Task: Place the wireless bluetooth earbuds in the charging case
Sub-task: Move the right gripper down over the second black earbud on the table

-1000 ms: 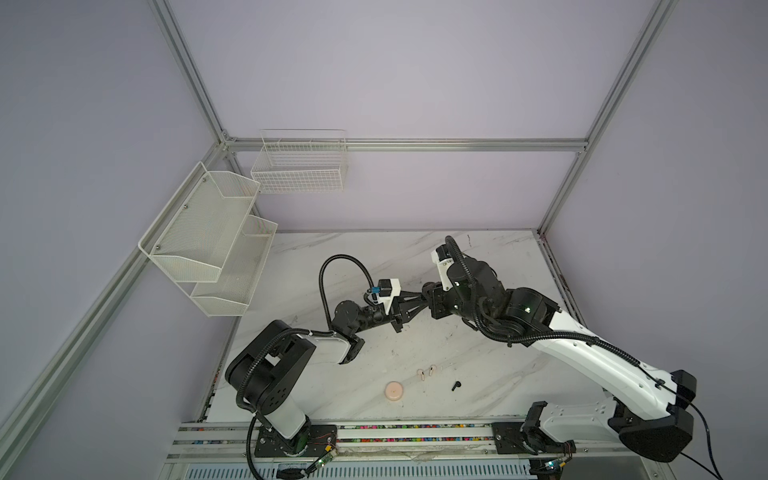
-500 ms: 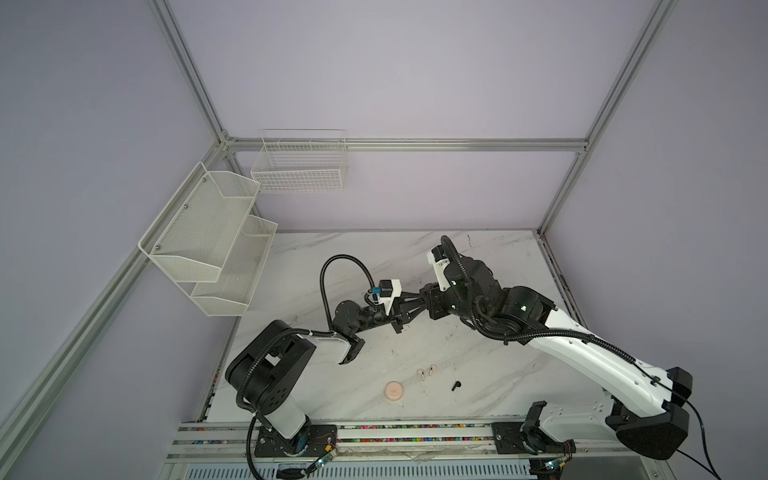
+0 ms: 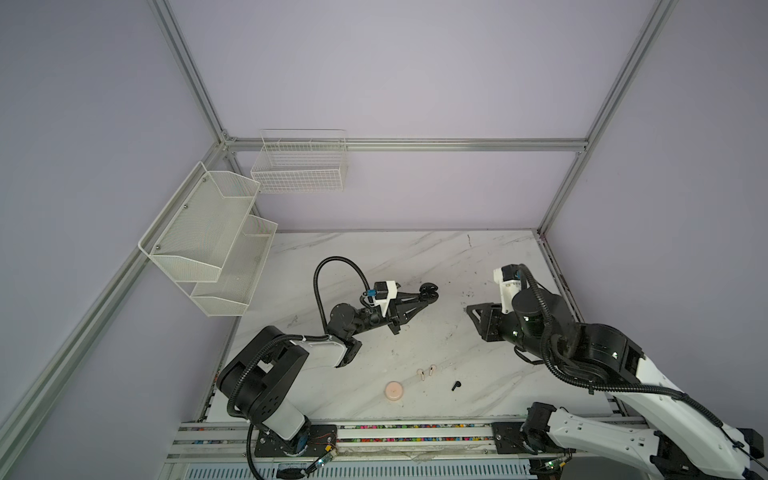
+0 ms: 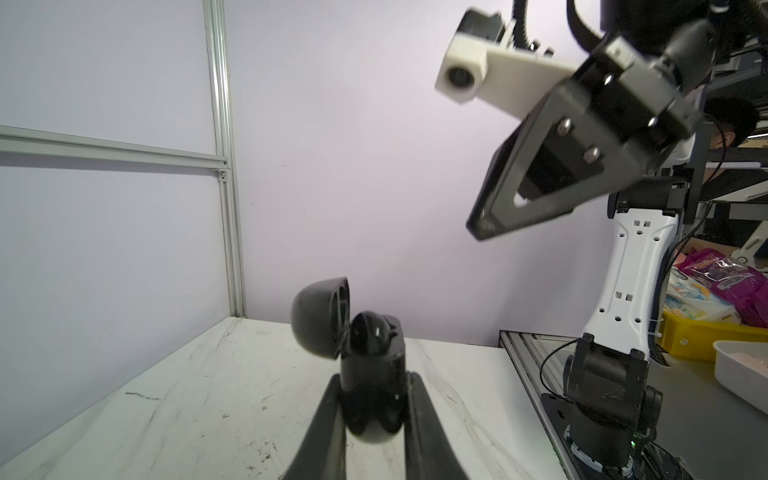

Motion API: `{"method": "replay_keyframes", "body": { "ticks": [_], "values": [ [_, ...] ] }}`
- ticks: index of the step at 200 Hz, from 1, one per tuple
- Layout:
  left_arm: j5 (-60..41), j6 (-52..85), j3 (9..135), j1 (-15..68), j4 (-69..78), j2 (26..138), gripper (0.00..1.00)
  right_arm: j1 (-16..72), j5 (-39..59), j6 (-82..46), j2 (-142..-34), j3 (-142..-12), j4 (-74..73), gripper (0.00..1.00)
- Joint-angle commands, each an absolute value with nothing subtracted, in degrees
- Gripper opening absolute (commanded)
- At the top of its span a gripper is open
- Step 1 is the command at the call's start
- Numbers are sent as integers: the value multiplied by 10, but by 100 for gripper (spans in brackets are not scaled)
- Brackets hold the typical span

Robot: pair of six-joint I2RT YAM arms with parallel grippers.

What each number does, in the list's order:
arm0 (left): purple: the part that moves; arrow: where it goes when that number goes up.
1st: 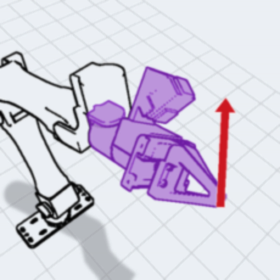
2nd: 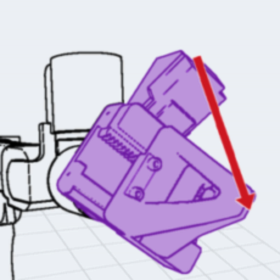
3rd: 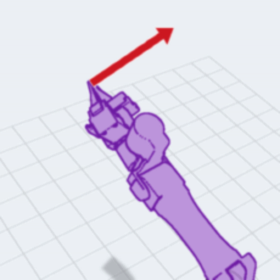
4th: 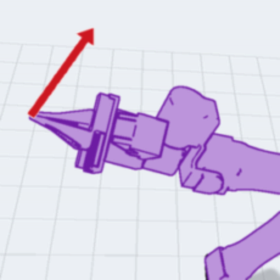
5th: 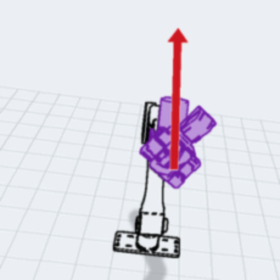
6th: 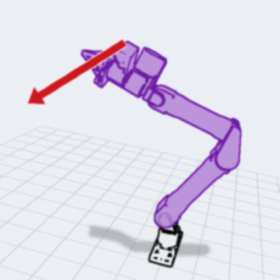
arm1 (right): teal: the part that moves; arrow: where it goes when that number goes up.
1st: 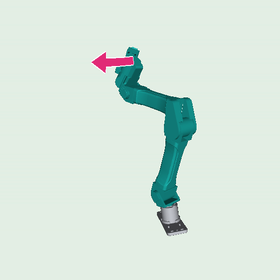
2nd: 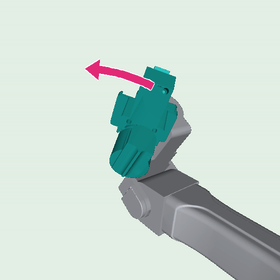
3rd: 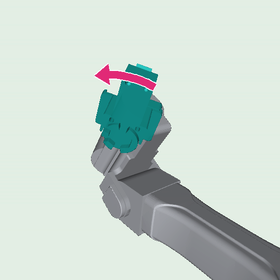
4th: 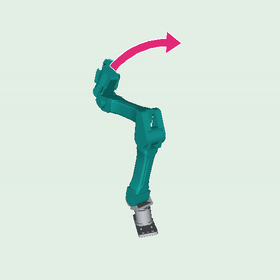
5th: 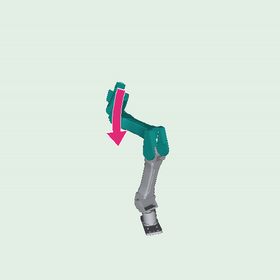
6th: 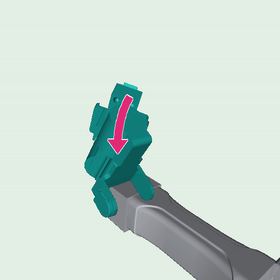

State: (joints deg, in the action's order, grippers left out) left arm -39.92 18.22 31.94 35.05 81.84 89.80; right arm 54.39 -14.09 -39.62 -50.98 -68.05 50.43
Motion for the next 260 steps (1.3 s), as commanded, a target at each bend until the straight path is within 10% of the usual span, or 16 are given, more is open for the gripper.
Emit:
{"method": "replay_keyframes", "body": {
  "ticks": [1, 128, 260],
  "values": [
    [-386, 166, 286, 352, 860, 868, 0, 545, -152, -509, -503, -598, 550, 30],
    [-391, 189, 277, 353, 861, 875, 0, 545, 61, -628, -574, -337, 392, 47],
    [-388, 186, 272, 352, 861, 882, 0, 545, 17, -583, -717, -384, 378, 48]
  ]
}}
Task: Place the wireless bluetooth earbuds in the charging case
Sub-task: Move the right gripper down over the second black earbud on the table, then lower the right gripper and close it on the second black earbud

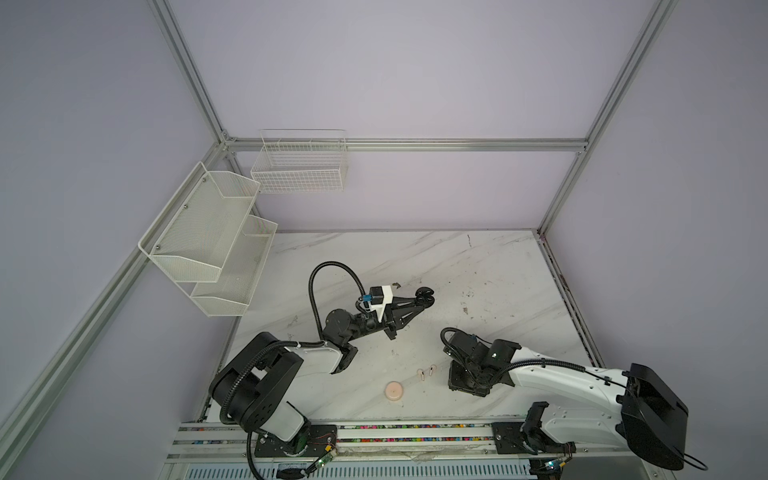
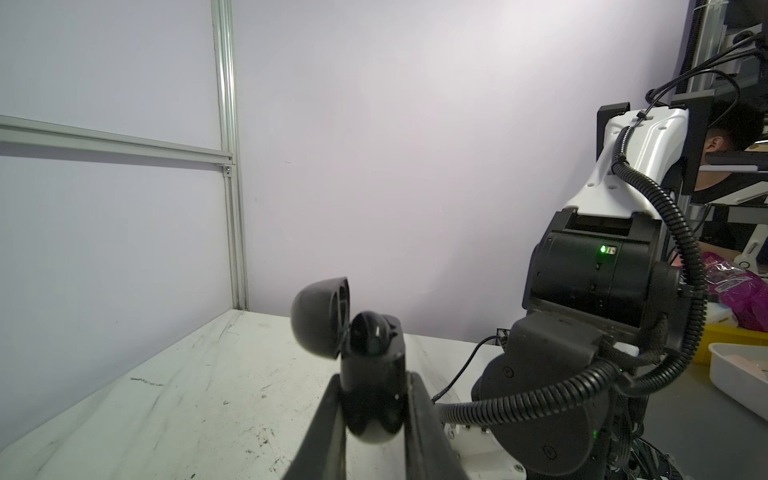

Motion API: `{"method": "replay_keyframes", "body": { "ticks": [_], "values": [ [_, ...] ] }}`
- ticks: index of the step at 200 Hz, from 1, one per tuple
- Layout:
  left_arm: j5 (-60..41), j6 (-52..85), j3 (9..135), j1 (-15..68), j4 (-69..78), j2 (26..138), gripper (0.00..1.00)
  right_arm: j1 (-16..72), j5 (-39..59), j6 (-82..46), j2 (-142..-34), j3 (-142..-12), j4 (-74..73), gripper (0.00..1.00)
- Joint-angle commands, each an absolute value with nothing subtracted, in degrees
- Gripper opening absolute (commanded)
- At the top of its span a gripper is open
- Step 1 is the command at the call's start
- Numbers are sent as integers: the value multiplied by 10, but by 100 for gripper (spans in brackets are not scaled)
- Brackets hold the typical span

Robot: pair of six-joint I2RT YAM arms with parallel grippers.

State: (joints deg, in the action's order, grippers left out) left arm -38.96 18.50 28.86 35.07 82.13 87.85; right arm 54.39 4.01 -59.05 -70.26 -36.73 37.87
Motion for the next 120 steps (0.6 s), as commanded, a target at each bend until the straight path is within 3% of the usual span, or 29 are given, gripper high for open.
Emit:
{"method": "replay_keyframes", "body": {
  "ticks": [1, 120],
  "values": [
    [-388, 186, 272, 352, 861, 883, 0, 545, 16, -583, -718, -384, 378, 48],
    [-389, 194, 274, 352, 861, 891, 0, 544, 13, -565, -763, -398, 362, 39]
  ]
}}
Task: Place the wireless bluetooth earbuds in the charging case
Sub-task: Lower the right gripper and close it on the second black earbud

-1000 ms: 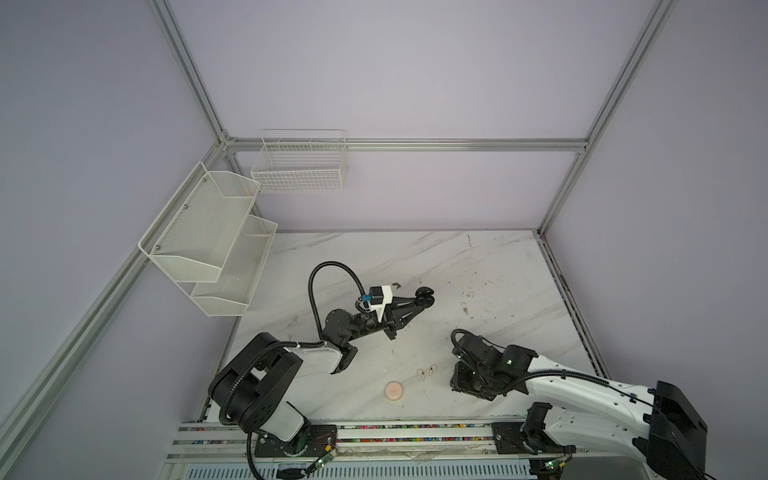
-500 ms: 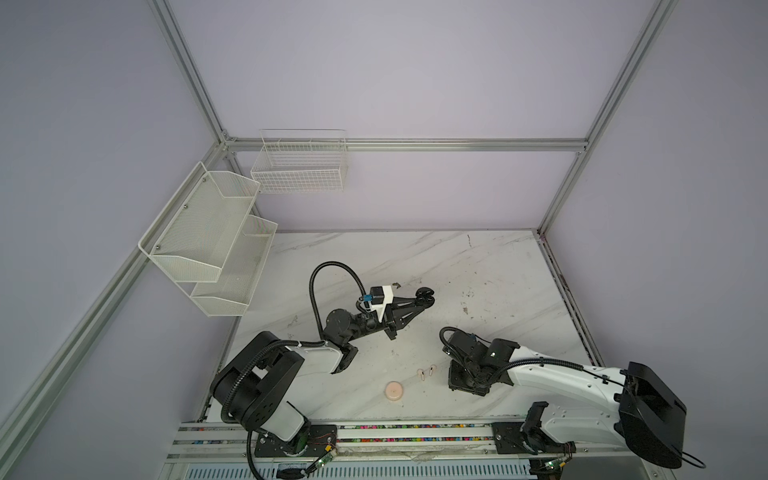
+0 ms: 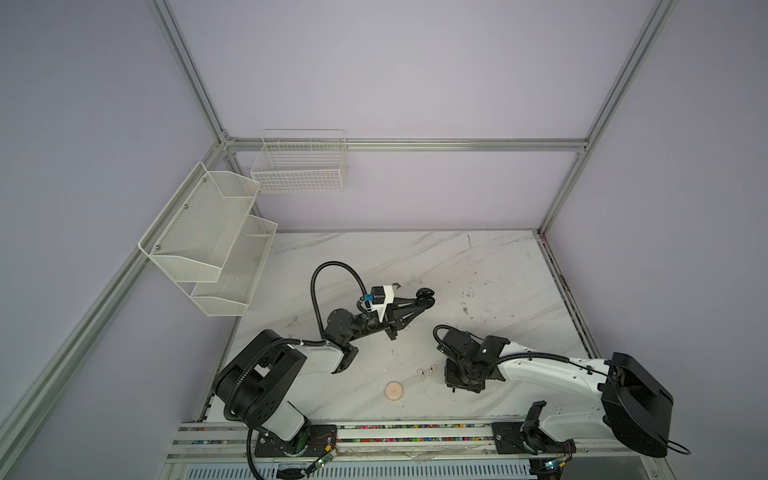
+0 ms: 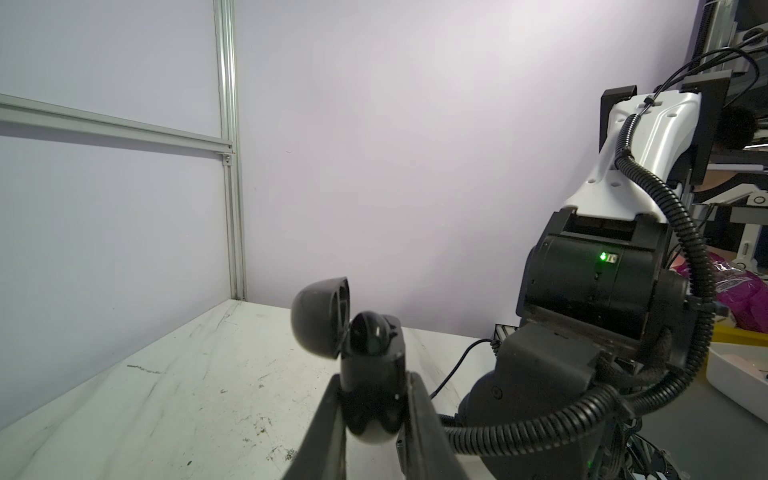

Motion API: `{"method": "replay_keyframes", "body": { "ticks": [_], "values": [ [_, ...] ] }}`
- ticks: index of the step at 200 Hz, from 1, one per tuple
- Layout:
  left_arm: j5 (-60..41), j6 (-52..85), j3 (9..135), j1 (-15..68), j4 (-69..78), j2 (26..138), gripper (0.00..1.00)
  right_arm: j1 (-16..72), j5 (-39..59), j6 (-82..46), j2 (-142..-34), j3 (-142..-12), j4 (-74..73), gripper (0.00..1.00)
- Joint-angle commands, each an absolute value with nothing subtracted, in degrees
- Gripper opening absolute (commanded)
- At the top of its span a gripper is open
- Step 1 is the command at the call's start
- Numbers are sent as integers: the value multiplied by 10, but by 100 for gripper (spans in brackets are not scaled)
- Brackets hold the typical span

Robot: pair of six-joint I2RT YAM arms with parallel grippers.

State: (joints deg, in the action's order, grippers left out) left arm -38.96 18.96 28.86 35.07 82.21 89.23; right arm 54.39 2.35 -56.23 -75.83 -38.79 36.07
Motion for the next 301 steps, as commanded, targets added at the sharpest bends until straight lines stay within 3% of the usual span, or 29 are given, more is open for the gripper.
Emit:
{"method": "replay_keyframes", "body": {
  "ticks": [1, 301],
  "values": [
    [-389, 194, 274, 352, 861, 891, 0, 544, 14, -565, -763, -397, 363, 39],
    [-391, 202, 274, 352, 861, 894, 0, 544, -4, -498, -819, -425, 399, 27]
  ]
}}
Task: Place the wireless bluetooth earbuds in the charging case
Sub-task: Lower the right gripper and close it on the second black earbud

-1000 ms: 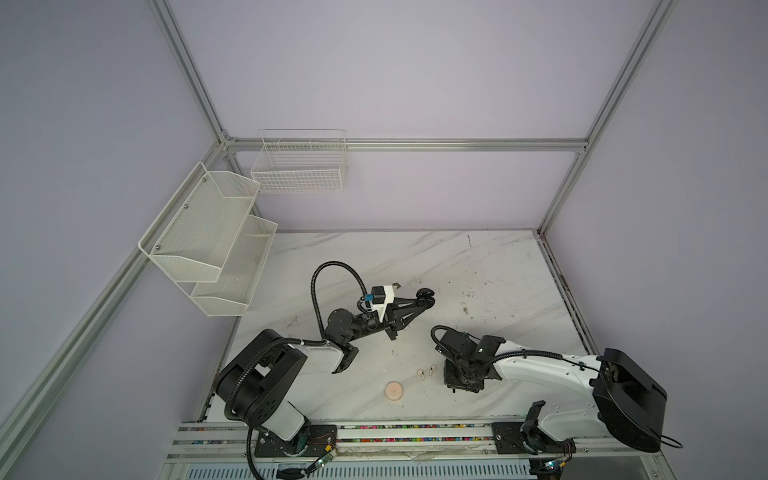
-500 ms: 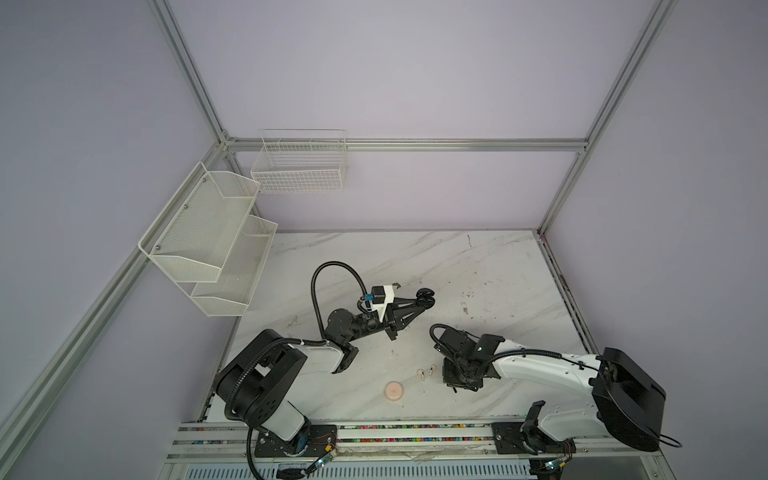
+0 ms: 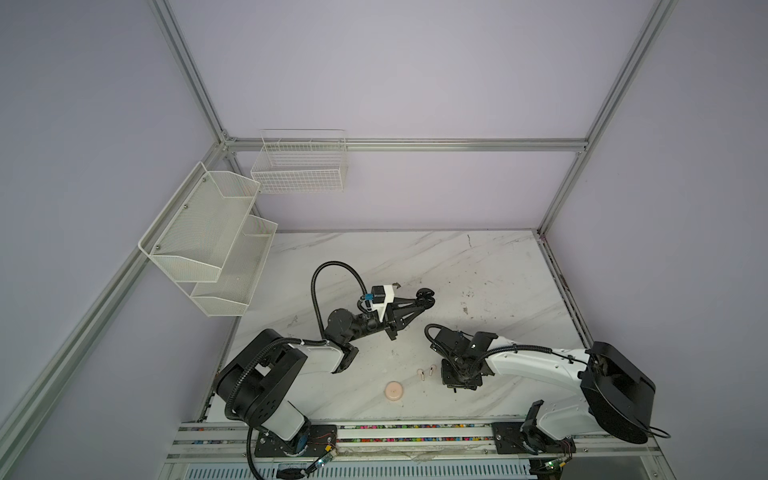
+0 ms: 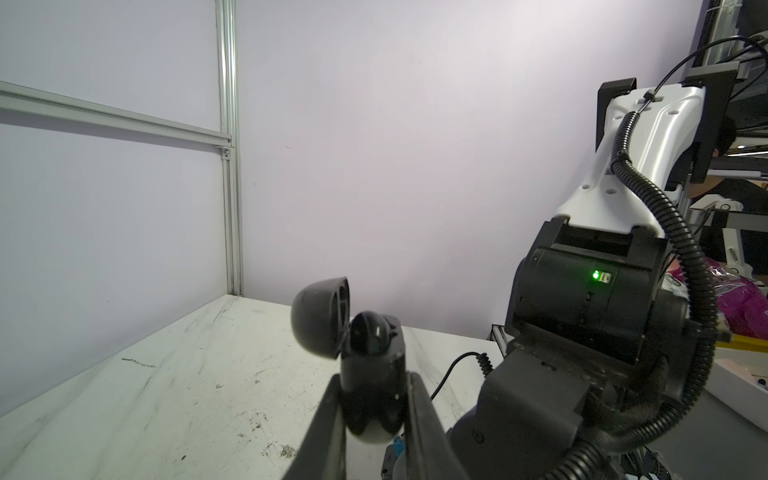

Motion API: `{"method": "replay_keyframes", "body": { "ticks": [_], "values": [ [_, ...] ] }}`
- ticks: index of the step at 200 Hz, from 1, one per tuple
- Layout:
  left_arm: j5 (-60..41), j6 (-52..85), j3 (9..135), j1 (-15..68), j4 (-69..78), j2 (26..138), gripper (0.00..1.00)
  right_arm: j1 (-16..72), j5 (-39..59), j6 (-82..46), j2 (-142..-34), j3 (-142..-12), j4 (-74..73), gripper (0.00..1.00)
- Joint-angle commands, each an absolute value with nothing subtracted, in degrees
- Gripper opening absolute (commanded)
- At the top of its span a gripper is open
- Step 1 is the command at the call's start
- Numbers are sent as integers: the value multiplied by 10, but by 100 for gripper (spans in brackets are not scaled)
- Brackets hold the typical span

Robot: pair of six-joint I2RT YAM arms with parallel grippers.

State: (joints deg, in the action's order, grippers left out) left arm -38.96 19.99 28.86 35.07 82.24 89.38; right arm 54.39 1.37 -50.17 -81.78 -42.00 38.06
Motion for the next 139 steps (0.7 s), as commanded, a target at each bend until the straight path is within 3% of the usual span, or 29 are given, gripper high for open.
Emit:
{"method": "replay_keyframes", "body": {
  "ticks": [1, 139],
  "values": [
    [-391, 202, 274, 352, 861, 894, 0, 544, -4, -498, -818, -425, 399, 27],
    [-390, 205, 278, 352, 861, 896, 0, 536, -16, -498, -808, -431, 403, 20]
  ]
}}
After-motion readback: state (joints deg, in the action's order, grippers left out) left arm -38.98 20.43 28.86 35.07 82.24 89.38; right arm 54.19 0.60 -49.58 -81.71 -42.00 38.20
